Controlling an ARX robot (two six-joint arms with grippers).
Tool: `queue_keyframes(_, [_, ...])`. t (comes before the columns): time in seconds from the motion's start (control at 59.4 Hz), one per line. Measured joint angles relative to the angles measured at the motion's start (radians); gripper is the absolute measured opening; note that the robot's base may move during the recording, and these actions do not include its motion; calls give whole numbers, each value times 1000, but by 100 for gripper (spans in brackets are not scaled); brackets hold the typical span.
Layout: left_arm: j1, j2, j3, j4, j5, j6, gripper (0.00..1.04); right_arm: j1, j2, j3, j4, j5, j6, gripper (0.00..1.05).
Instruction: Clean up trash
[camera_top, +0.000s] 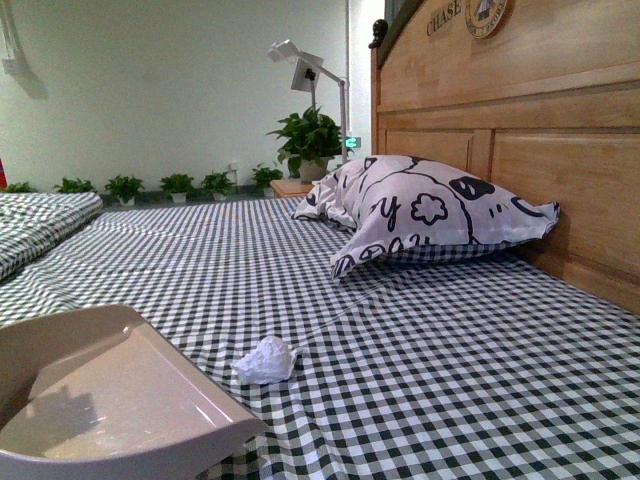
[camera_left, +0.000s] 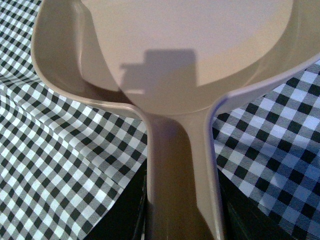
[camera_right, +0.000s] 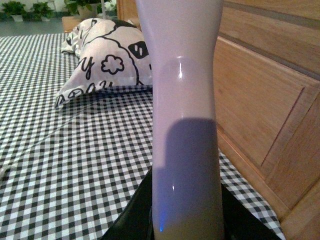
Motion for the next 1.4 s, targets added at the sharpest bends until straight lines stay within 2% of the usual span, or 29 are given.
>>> queue_keyframes(0.472, [-56,57,-14,61,-32,0,27,0,0,0,0,0,0,18])
queue_keyframes(1.162, [-62,90,-33,22,-68,37,27,0,0,0,0,0,0,18])
queue_keyframes(1.213, [-62,90,-33,22,-68,38,27,-2,17,24,-74,4,6,18])
queue_keyframes(1.297, [-62,91,-33,22,-70,38,27,-26,92,96,-260,-49,2,18])
queue_keyframes(1.398, [-62,91,-33,22,-71,40,27,-42,209,117,-208,-84,-47,18])
